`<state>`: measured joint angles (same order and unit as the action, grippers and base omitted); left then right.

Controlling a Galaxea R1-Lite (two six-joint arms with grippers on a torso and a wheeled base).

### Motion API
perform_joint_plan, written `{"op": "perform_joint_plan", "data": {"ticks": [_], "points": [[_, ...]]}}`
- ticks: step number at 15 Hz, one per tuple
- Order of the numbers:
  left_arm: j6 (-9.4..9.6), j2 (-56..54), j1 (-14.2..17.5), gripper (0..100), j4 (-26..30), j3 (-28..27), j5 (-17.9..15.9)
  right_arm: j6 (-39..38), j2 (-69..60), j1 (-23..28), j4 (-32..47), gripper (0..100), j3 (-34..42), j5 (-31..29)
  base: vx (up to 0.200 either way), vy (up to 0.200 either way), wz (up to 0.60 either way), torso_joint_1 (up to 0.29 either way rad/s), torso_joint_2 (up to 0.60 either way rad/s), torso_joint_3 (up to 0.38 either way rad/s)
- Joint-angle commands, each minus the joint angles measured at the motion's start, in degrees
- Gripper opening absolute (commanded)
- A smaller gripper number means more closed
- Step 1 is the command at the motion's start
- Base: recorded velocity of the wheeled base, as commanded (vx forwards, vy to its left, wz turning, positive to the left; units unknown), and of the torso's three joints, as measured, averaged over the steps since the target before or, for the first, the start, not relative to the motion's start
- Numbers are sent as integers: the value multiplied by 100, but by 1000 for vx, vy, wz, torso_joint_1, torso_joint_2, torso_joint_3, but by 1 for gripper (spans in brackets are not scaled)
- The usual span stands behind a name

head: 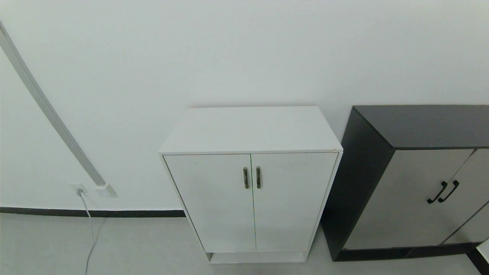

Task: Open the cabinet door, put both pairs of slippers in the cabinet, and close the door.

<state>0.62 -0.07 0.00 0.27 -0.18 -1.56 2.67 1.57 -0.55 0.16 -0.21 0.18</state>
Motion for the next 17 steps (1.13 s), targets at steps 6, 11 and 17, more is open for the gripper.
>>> {"op": "perform_joint_plan", "data": {"ticks": [6, 11, 17], "points": [[-1, 7, 0, 0, 0, 1, -2, -583, -157, 37, -16, 0, 21, -220, 0, 0, 0, 0, 0, 0], [-1, 7, 0, 0, 0, 1, -2, -671, -157, 46, -42, 0, 21, -229, 0, 0, 0, 0, 0, 0], [-1, 7, 0, 0, 0, 1, -2, -627, -157, 46, -42, 0, 21, -212, 0, 0, 0, 0, 0, 0]]}}
